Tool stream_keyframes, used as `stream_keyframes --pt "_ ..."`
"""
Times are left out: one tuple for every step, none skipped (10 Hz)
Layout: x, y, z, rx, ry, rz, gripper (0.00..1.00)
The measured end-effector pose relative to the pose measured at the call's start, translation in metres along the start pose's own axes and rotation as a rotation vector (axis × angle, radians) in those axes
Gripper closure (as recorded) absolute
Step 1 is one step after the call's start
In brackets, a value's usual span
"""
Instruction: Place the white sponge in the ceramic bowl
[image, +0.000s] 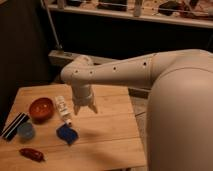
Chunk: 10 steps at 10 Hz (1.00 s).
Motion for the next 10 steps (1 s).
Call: stream_keyframes --pt "-0.003 0.009 0.003 -0.021 -0.03 -0.05 0.35" --pt "-0.004 0.023 0.007 -0.049 -0.071 -0.137 0.35" --pt "-0.002 0.039 0.013 -0.073 -0.102 -0.235 0.35" --pt "0.003 0.05 0.019 -0.087 -0.12 -0.315 0.35" --pt "0.012 0.064 0.03 -0.098 -0.139 -0.433 0.35" --pt "0.026 0.079 0.046 -0.104 -0.14 -0.554 0.35" --pt "0.035 0.09 0.057 -0.106 -0.135 -0.63 0.35" --pt "0.045 0.098 0.071 -0.1 -0.12 -0.704 0.35" --pt "0.052 0.104 0.088 -0.084 -0.1 -0.772 0.35" --pt "0.054 0.106 0.099 -0.068 -0.089 -0.808 0.35"
